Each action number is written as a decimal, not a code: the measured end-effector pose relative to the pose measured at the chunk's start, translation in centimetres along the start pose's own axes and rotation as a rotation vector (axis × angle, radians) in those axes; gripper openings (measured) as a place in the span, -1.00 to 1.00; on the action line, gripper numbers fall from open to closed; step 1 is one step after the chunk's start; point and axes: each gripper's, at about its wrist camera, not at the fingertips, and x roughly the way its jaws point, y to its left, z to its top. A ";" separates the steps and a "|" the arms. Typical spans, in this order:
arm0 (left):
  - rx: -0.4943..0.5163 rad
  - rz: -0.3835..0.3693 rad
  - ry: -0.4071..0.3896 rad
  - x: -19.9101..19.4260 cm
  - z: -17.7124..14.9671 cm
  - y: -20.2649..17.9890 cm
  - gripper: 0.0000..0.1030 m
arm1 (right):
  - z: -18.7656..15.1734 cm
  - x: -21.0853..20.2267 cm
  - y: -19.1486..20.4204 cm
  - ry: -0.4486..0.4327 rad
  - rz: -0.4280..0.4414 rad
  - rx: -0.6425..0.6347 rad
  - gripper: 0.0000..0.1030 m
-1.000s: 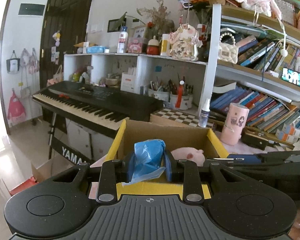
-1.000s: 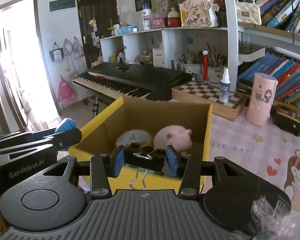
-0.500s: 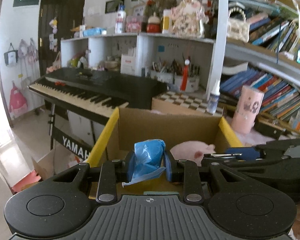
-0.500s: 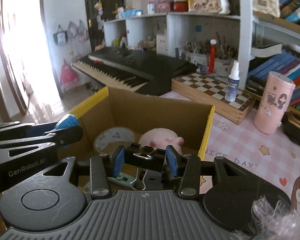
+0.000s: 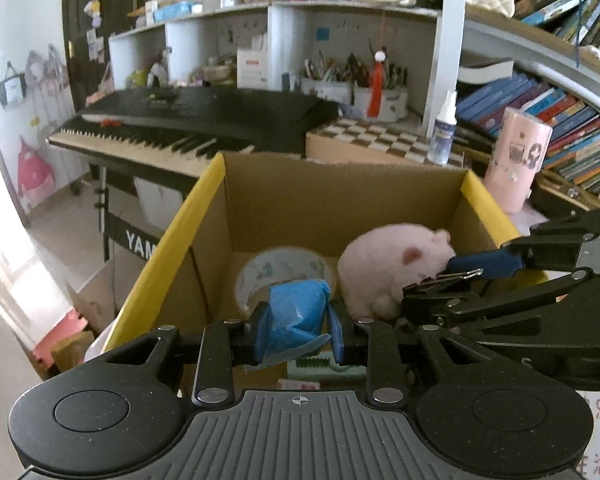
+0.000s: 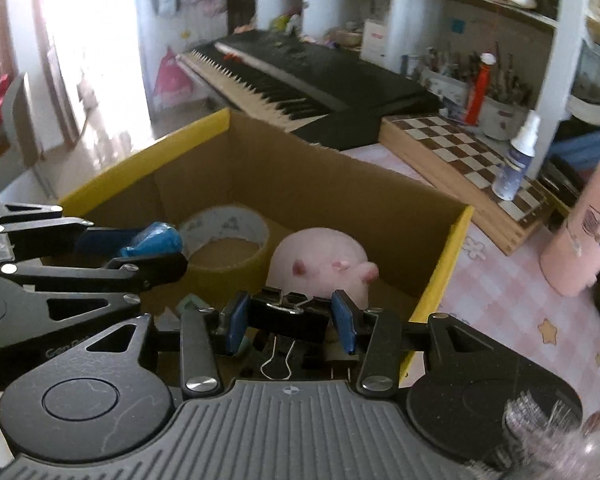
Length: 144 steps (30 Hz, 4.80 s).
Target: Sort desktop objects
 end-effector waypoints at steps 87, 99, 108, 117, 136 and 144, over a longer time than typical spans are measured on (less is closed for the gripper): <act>0.177 -0.120 -0.136 -14.3 -13.9 -3.8 1.00 | -24.1 -20.1 9.5 -0.144 -0.700 0.589 1.00; 0.215 -0.121 -0.136 -15.0 -14.3 -4.9 1.00 | -24.7 -20.6 9.4 -0.138 -0.700 0.607 1.00; 0.221 -0.135 -0.132 -15.3 -14.6 -5.2 1.00 | -25.1 -20.9 9.4 -0.135 -0.700 0.608 1.00; 0.219 -0.137 -0.127 -15.3 -14.6 -5.3 1.00 | -25.4 -21.0 9.6 -0.131 -0.695 0.602 1.00; 0.227 -0.157 -0.129 -15.5 -14.9 -5.5 1.00 | -25.4 -20.8 9.7 -0.124 -0.690 0.603 1.00; 0.207 -0.164 -0.135 -15.6 -14.9 -5.1 1.00 | -25.4 -20.8 9.8 -0.129 -0.688 0.586 1.00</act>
